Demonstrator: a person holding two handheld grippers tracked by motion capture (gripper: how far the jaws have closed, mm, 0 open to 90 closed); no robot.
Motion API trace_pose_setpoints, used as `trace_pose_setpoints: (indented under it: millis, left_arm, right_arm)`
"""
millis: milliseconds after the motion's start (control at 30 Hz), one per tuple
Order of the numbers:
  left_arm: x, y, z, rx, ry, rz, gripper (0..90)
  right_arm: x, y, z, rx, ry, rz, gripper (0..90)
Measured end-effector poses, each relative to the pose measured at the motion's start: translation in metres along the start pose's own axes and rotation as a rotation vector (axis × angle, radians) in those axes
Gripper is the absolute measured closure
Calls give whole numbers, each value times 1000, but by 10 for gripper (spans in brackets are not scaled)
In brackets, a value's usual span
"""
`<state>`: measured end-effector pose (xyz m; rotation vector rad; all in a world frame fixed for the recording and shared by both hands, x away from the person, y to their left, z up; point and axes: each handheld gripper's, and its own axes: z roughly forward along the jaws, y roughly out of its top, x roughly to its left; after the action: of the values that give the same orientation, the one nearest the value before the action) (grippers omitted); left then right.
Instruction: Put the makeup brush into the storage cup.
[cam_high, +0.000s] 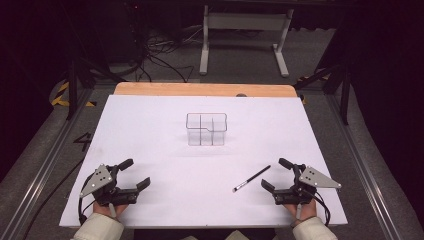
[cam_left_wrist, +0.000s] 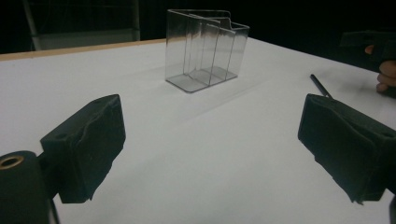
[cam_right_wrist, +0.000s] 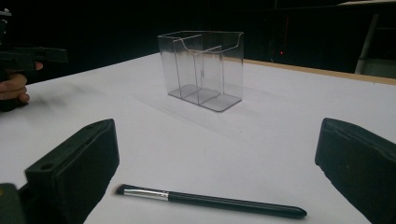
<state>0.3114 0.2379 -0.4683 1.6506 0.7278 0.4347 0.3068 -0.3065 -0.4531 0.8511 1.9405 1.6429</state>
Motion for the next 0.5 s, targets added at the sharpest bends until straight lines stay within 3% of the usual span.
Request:
trace_pose_setpoints:
  millis: [500]
  left_arm:
    - [3, 3, 1, -6, 25, -10, 98]
  right_arm:
    - [-1, 4, 4, -10, 32, -3, 1]
